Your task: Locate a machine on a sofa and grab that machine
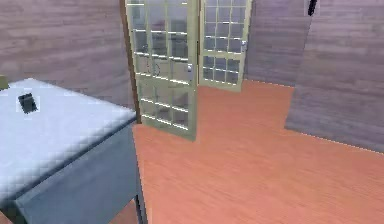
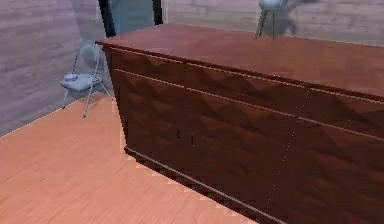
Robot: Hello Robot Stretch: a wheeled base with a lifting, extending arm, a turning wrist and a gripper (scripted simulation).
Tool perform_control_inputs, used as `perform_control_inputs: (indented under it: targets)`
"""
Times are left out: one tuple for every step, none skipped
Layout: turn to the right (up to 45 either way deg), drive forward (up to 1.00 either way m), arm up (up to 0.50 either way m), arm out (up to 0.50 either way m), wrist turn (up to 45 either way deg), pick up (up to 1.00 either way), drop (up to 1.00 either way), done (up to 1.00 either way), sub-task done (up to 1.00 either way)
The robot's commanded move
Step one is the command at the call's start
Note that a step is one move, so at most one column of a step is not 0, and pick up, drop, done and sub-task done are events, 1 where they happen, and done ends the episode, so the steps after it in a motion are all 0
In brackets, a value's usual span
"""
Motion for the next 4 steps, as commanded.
perform_control_inputs:
  targets:
    - [12.0,0.0,0.0,0.0,0.0,0.0,0.0,0.0,0.0]
    - [0.0,0.85,0.0,0.0,0.0,0.0,0.0,0.0,0.0]
    - [6.0,0.0,0.0,0.0,0.0,0.0,0.0,0.0,0.0]
    - [0.0,1.0,0.0,0.0,0.0,0.0,0.0,0.0,0.0]
